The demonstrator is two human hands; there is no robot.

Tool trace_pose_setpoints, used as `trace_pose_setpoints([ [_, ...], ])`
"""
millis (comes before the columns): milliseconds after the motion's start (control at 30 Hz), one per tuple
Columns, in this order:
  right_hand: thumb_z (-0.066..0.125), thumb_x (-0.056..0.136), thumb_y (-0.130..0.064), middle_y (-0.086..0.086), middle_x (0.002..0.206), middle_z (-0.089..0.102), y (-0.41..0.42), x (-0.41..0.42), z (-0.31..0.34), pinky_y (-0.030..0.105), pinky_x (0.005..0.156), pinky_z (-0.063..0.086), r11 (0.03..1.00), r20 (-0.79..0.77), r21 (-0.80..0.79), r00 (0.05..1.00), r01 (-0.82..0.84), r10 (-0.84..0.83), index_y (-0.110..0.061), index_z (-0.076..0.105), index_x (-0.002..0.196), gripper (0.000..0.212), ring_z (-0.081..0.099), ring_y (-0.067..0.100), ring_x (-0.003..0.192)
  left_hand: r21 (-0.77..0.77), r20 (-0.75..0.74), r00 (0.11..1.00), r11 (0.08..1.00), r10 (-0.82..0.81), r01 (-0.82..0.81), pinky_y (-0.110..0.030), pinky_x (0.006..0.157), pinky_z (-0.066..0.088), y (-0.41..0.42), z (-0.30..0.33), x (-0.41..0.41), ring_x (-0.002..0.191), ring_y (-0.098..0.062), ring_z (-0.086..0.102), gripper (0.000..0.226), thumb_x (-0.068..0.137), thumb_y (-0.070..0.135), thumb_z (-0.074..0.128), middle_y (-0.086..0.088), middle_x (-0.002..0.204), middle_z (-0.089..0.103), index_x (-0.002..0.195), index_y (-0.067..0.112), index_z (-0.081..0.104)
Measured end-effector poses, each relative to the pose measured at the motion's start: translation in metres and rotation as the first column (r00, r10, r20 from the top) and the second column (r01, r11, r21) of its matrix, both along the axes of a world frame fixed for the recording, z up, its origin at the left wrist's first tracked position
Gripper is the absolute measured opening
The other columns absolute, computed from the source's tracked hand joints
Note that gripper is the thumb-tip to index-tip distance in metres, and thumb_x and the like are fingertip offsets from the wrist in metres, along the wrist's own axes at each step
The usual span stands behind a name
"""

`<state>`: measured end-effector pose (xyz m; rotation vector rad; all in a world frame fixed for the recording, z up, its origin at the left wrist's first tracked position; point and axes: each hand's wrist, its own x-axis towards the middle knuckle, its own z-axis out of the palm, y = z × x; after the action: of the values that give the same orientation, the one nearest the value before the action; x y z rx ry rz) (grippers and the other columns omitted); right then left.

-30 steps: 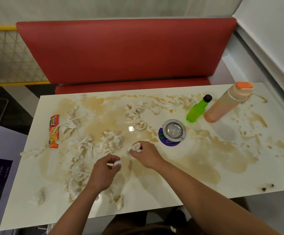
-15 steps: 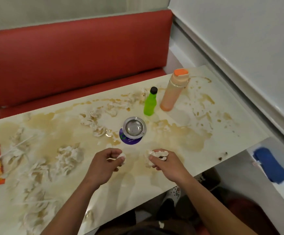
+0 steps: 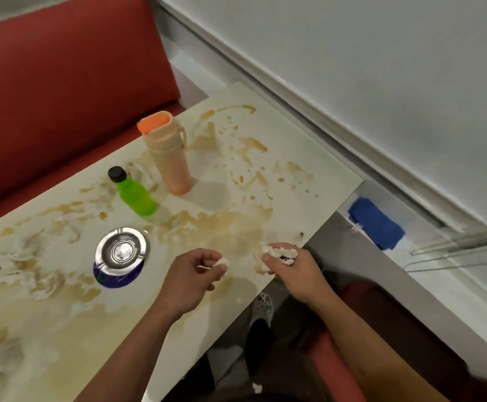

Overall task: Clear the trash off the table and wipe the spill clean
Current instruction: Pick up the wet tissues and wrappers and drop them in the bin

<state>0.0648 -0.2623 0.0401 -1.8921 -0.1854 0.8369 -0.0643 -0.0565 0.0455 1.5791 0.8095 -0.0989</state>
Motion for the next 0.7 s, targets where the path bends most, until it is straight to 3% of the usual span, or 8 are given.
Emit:
trace_pose_setpoints([
  [133,0.073,0.094,-0.026,-0.007,0.093,0.078,-0.041,0.041,-0.003,0.024,0.079,0.056,0.994,0.038,-0.036,0.994,0.102,-0.101,-0.029,0.075,0.099,0.006,0.073,0.011,0.087,-0.011,0.003,0.995,0.995,-0.103,0.103,-0.023,0.061,0.057,-0.030,-0.004,0.062,0.076,-0.014,0.073,0.010,0.089,0.016,0.077,-0.001,0.090,0.073,0.097,0.018,0.073],
  [300,0.071,0.096,-0.031,-0.017,0.091,0.076,-0.093,0.086,-0.018,0.010,0.068,0.049,0.974,0.044,-0.100,0.979,0.204,-0.200,-0.035,0.073,0.102,0.007,0.070,0.000,0.081,-0.049,0.005,0.971,0.969,-0.240,0.240,-0.029,0.063,0.056,-0.066,-0.025,0.130,0.082,-0.019,0.075,0.010,0.089,0.015,0.077,0.005,0.079,0.073,0.096,0.016,0.071],
  [400,0.071,0.095,-0.035,-0.015,0.093,0.077,-0.122,0.106,-0.040,0.009,0.068,0.048,0.952,0.043,-0.145,0.963,0.269,-0.266,-0.033,0.073,0.105,0.011,0.070,0.000,0.083,-0.039,-0.008,0.955,0.955,-0.296,0.296,-0.027,0.061,0.056,-0.090,-0.039,0.161,0.079,-0.023,0.073,0.009,0.088,0.017,0.079,0.004,0.076,0.070,0.093,0.015,0.071],
  [500,0.070,0.095,-0.033,-0.013,0.093,0.077,-0.145,0.120,-0.074,0.011,0.071,0.049,0.937,0.050,-0.191,0.956,0.292,-0.287,-0.028,0.075,0.106,0.013,0.070,0.000,0.085,-0.022,-0.035,0.946,0.947,-0.321,0.320,-0.031,0.061,0.056,-0.113,-0.053,0.182,0.069,-0.016,0.070,0.008,0.088,0.014,0.078,0.009,0.076,0.071,0.091,0.016,0.072],
  [700,0.068,0.095,-0.038,-0.010,0.094,0.075,-0.170,0.145,-0.160,0.014,0.070,0.046,0.911,0.060,-0.327,0.968,0.251,-0.245,-0.025,0.074,0.107,0.018,0.067,-0.002,0.085,0.041,-0.050,0.943,0.943,-0.328,0.330,-0.016,0.063,0.048,-0.140,-0.078,0.207,0.066,-0.008,0.070,0.010,0.086,0.013,0.079,0.016,0.077,0.071,0.085,0.021,0.072],
])
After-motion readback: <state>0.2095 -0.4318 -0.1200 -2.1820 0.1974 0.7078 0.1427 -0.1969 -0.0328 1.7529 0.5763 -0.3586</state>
